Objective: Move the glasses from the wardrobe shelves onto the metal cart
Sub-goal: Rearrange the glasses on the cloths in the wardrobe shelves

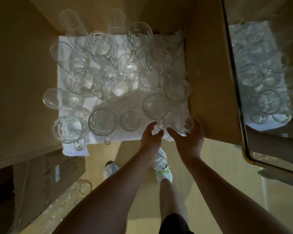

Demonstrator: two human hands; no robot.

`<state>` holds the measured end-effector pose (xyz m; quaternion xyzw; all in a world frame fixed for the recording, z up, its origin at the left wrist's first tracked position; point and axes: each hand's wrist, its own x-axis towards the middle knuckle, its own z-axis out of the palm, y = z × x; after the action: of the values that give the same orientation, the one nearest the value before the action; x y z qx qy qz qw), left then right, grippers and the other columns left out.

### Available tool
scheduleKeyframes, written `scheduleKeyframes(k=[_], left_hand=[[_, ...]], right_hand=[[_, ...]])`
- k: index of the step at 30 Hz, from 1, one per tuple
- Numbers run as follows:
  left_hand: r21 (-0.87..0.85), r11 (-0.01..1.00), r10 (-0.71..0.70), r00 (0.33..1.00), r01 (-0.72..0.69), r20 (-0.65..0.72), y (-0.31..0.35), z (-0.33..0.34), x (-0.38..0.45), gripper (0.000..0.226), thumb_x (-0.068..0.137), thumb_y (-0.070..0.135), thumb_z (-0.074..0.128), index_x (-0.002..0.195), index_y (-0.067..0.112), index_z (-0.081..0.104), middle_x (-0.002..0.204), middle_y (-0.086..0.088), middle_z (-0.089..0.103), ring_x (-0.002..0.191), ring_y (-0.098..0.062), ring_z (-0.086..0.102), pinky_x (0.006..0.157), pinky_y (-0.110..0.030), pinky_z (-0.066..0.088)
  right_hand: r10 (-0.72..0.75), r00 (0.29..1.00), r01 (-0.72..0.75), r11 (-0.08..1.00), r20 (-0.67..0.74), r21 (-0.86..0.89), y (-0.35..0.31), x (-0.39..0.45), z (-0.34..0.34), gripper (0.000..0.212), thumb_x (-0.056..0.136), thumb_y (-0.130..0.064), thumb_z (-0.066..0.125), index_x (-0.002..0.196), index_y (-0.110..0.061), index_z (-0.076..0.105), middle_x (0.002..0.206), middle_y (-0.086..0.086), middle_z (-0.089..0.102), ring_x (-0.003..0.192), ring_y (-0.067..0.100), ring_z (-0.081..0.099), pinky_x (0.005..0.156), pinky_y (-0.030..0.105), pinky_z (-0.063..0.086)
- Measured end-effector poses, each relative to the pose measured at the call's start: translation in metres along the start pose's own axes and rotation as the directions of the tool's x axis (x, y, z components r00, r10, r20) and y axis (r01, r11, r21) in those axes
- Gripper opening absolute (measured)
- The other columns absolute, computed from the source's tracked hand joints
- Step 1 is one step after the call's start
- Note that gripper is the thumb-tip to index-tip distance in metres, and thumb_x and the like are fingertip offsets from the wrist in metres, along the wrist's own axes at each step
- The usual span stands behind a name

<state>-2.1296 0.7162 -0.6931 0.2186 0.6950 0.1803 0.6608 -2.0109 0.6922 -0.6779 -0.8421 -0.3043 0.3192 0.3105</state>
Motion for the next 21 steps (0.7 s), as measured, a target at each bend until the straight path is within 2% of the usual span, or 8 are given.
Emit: scheduleKeyframes(k=[2,5,7,11,13,15,18,21], left_hand=[[-0.078,0.996,-0.043,0.998,0.047,0.053,0.005,0.005,0.002,0.036,0.097,0.014,0.065,0.13,0.026,0.059,0.141,0.003,0.056,0.115,-0.016,0.06,0.103,-0.049,0.052],[-0.206,0.97,-0.113,0.989,0.131,0.094,0.015,0.011,0.002,0.029,0.099,0.009,0.063,0.126,0.018,0.062,0.132,-0.003,0.062,0.111,-0.017,0.061,0.093,-0.042,0.056],[-0.251,0.957,-0.128,0.989,0.142,0.075,0.017,0.014,0.003,0.025,0.099,0.011,0.062,0.124,0.014,0.06,0.126,-0.006,0.063,0.111,-0.019,0.061,0.088,-0.039,0.056],[-0.282,0.951,-0.14,0.99,0.127,-0.026,0.016,0.015,0.005,0.005,0.102,0.015,0.058,0.108,0.015,0.058,0.097,0.001,0.059,0.087,-0.016,0.059,0.086,-0.036,0.056],[-0.275,0.953,-0.142,0.989,0.125,-0.042,0.016,0.011,0.002,0.009,0.103,0.013,0.056,0.095,0.017,0.059,0.087,-0.001,0.056,0.075,-0.016,0.056,0.077,-0.031,0.055],[-0.251,0.959,-0.15,0.988,0.134,-0.043,0.015,0.007,-0.002,0.014,0.102,0.012,0.056,0.09,0.018,0.06,0.084,-0.003,0.057,0.071,-0.016,0.055,0.077,-0.03,0.054],[-0.199,0.968,-0.166,0.985,0.154,-0.045,0.012,0.0,-0.015,0.012,0.102,0.014,0.058,0.092,0.018,0.063,0.088,-0.004,0.061,0.072,-0.017,0.058,0.083,-0.034,0.054],[-0.125,0.978,-0.174,0.984,0.169,-0.036,0.009,-0.005,-0.033,0.01,0.101,0.017,0.06,0.092,0.02,0.062,0.079,-0.004,0.061,0.071,-0.017,0.058,0.086,-0.039,0.056]], right_hand=[[-0.007,1.0,0.007,1.0,-0.022,0.009,-0.002,-0.002,-0.005,0.082,0.063,-0.035,0.095,0.133,-0.014,0.06,0.111,-0.008,0.069,0.095,0.005,0.064,0.083,0.009,0.05],[-0.004,0.999,0.006,1.0,-0.054,0.029,-0.001,-0.005,-0.011,0.077,0.063,-0.034,0.095,0.13,-0.015,0.062,0.109,-0.009,0.07,0.095,0.001,0.064,0.083,0.011,0.051],[-0.012,0.998,0.014,1.0,-0.069,0.02,-0.002,-0.007,-0.013,0.077,0.063,-0.032,0.095,0.13,-0.016,0.062,0.113,-0.005,0.071,0.098,0.005,0.065,0.083,0.006,0.046],[-0.007,0.998,0.006,1.0,-0.068,-0.004,-0.005,-0.012,-0.018,0.078,0.064,-0.028,0.095,0.131,-0.013,0.058,0.117,-0.001,0.068,0.098,0.007,0.058,0.077,-0.005,0.034],[0.006,0.998,-0.006,1.0,-0.065,0.0,-0.006,-0.015,-0.019,0.081,0.065,-0.029,0.095,0.133,-0.011,0.054,0.119,0.002,0.068,0.103,0.014,0.061,0.082,0.006,0.039],[0.03,0.997,-0.029,1.0,-0.068,0.008,-0.005,-0.019,-0.02,0.081,0.066,-0.029,0.094,0.134,-0.011,0.053,0.116,-0.001,0.067,0.107,0.021,0.064,0.086,0.018,0.041],[0.066,0.995,-0.064,0.997,-0.072,0.03,-0.008,-0.027,-0.025,0.078,0.067,-0.028,0.093,0.132,-0.012,0.054,0.115,0.0,0.067,0.109,0.024,0.065,0.086,0.02,0.041],[0.071,0.996,-0.069,0.997,-0.059,0.038,-0.014,-0.036,-0.033,0.078,0.068,-0.028,0.093,0.134,-0.013,0.053,0.122,0.004,0.068,0.112,0.024,0.064,0.088,0.022,0.041]])
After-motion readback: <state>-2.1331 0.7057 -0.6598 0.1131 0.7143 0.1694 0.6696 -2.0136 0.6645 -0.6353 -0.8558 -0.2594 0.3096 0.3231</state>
